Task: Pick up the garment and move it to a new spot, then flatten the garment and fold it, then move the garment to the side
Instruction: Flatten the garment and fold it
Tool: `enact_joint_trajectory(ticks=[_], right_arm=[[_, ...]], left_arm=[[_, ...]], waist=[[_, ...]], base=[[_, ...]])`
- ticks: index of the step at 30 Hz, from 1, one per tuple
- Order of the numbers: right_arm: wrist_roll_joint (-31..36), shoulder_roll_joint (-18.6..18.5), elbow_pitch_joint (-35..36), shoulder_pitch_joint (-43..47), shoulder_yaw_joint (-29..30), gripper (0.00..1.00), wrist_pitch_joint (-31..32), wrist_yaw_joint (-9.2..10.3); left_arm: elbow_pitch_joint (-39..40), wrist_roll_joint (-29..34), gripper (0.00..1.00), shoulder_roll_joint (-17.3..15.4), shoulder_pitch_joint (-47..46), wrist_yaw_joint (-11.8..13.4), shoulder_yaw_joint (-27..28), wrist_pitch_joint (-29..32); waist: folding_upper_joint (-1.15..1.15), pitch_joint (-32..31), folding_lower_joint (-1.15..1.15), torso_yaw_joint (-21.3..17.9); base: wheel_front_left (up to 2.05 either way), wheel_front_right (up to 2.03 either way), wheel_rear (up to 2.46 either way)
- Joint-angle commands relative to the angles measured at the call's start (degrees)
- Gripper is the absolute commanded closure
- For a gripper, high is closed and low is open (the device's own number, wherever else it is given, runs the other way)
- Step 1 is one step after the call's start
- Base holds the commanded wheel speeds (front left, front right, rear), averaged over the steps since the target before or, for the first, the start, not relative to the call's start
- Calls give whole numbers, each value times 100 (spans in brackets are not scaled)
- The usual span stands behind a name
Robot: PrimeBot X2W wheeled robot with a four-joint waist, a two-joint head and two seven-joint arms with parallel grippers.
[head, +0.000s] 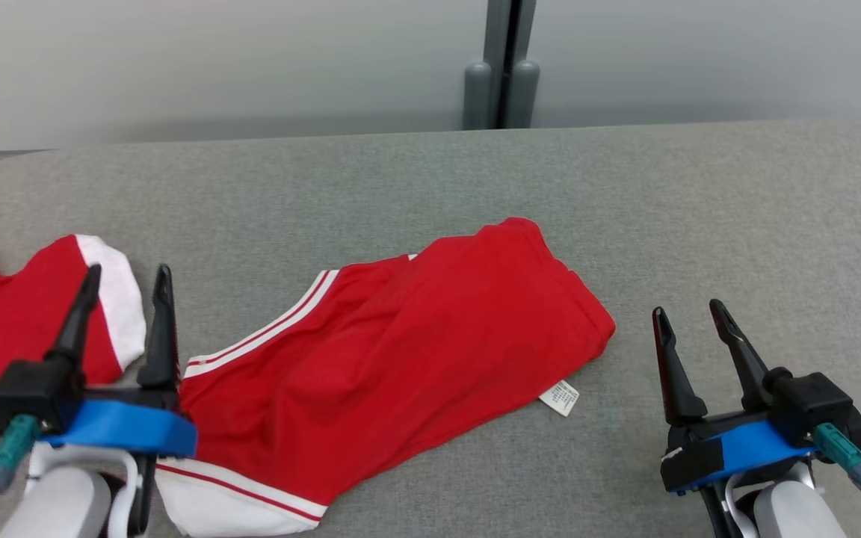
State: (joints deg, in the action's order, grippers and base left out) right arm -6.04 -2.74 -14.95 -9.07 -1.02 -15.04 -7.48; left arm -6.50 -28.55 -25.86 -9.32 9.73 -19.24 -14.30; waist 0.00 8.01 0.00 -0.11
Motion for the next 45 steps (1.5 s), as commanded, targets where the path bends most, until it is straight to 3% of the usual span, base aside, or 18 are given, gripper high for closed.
enact_joint_trajectory(ticks=[1, 10, 20, 31, 44, 45], right_arm=[[-14, -26, 44, -95, -8, 0, -23, -3], [-98, -26, 152, -253, -8, 0, -22, -3], [-92, -26, 262, -375, 9, 0, -22, -3], [-17, -26, 304, -414, 57, 0, -22, -3], [-9, -26, 276, -456, 13, 0, -22, -3], [-8, -27, 275, -452, 16, 0, -22, -3]], left_arm=[[38, 49, 0, -127, -382, -68, 71, 66], [-232, 79, 0, -349, -1662, -472, 18, 439], [-1371, -79, 0, -6, -2307, -996, -449, 854], [-2938, -240, 0, 350, -2329, -1478, -902, 1044], [-4195, -311, 0, 579, -2616, -1704, -1533, 1480], [-4265, -330, 50, 596, -2644, -1713, -1590, 1478]], waist=[[0, 89, 0, -128], [0, 480, 0, -649], [0, 826, 0, -924], [0, 918, 0, -1026], [0, 896, 0, -1066], [0, 891, 0, -1064]], base=[[0, 0, 0], [0, 0, 0], [0, 0, 0], [0, 0, 0], [0, 0, 0], [0, 0, 0]])
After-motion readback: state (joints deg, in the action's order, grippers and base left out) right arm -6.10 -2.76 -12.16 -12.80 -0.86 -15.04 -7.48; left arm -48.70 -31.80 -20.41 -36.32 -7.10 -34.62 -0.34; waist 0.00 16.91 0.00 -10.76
